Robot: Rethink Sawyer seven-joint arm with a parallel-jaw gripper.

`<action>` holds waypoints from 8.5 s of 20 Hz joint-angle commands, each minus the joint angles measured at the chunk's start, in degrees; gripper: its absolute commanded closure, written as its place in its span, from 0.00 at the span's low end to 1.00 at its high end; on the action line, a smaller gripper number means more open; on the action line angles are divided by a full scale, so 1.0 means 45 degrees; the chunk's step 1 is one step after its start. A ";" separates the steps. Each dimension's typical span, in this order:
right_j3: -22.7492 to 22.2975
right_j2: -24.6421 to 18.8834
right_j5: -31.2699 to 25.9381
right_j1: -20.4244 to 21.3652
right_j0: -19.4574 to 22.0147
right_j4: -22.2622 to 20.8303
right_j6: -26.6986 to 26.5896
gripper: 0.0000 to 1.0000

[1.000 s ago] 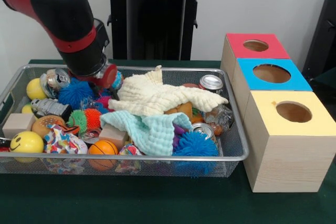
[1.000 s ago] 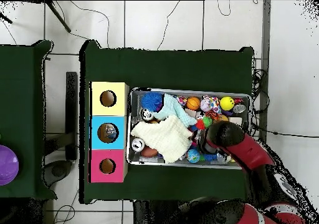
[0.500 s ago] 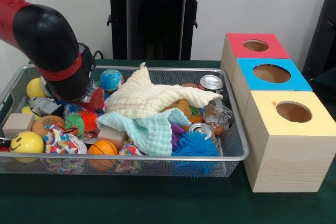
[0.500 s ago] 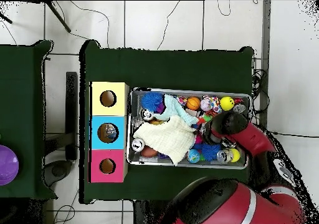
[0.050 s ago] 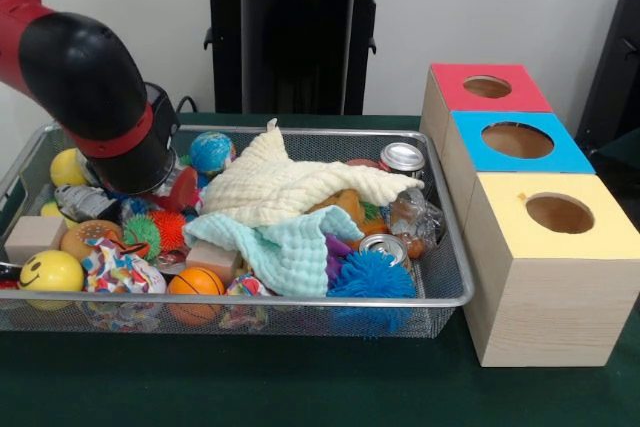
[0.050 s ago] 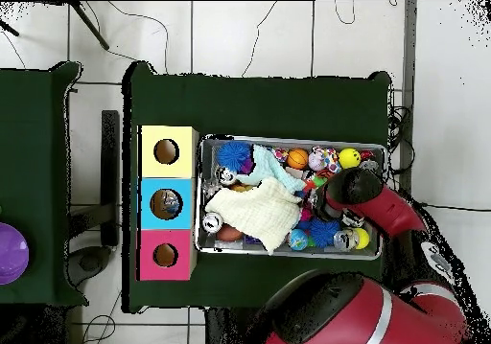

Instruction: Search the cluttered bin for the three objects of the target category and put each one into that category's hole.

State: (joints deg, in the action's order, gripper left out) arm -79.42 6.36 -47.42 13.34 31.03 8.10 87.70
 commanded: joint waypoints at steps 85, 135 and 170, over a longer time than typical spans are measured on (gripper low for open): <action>-0.6516 -0.1333 0.8426 0.2444 -0.0109 -0.0757 0.3613 0.00; -0.6459 -0.1513 0.6110 0.2695 -0.0064 0.1453 0.3041 1.00; -0.2573 0.1182 0.0451 0.2399 -0.1483 0.2980 0.4016 1.00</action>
State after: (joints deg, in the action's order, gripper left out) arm -99.18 10.94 -34.92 27.53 25.00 19.65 87.85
